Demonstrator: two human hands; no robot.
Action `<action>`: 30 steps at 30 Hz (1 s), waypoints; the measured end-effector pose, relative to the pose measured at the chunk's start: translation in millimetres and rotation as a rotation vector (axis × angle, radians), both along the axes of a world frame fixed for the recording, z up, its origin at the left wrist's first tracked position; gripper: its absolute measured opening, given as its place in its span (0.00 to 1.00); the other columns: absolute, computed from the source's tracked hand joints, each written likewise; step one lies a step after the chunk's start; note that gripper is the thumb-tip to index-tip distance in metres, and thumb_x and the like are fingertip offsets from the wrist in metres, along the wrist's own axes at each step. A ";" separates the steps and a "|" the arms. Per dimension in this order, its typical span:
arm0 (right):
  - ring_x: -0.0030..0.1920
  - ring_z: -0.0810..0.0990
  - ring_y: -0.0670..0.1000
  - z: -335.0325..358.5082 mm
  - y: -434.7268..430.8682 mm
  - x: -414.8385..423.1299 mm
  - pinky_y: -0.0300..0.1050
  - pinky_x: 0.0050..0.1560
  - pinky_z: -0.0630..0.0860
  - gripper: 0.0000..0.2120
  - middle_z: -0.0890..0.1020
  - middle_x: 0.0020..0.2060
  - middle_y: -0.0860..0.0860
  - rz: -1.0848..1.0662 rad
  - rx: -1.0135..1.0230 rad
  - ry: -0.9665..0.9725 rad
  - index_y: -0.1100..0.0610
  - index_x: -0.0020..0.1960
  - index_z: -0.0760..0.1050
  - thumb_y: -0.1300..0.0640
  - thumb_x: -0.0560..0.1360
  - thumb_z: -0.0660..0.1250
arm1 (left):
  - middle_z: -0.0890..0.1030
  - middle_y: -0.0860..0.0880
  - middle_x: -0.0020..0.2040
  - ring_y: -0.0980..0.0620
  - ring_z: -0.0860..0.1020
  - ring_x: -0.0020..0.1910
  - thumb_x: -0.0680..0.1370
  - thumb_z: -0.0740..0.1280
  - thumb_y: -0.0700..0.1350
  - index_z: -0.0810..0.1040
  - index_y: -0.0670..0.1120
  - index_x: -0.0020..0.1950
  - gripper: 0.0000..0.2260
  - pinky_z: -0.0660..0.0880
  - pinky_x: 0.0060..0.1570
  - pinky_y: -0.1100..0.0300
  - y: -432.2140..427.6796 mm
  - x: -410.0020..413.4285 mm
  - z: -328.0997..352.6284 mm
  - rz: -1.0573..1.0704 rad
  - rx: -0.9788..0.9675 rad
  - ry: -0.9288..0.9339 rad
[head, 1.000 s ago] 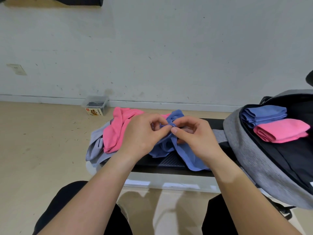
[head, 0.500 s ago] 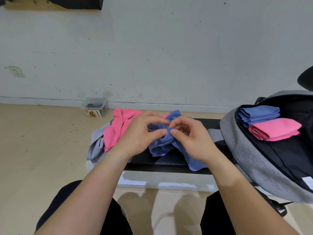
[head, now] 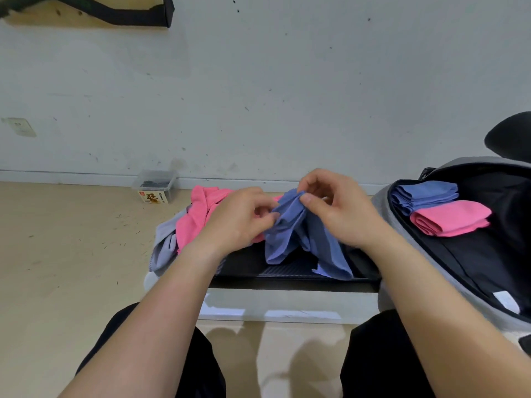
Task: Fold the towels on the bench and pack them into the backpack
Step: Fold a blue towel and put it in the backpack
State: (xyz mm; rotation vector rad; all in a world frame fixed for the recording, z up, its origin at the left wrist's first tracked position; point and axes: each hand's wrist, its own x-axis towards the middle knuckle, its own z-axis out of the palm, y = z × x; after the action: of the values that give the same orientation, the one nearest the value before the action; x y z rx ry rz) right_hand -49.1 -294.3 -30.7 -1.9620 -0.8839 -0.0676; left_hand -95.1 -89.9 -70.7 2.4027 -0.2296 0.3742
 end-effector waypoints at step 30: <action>0.37 0.74 0.41 76.5 -38.3 48.0 0.33 0.38 0.69 0.04 0.78 0.40 0.46 -0.343 -0.134 -0.091 0.54 0.48 0.75 0.62 0.79 0.64 | 0.77 0.50 0.31 0.47 0.74 0.32 0.68 0.68 0.37 0.72 0.47 0.35 0.07 0.72 0.36 0.54 49.5 15.7 -1.1 0.498 -0.264 0.048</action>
State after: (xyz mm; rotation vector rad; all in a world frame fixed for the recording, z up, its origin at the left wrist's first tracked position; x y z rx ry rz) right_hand -1.0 -332.6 45.8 -2.2342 -0.6135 -0.3049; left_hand -79.5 -40.4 -71.8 2.1795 0.4250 0.5325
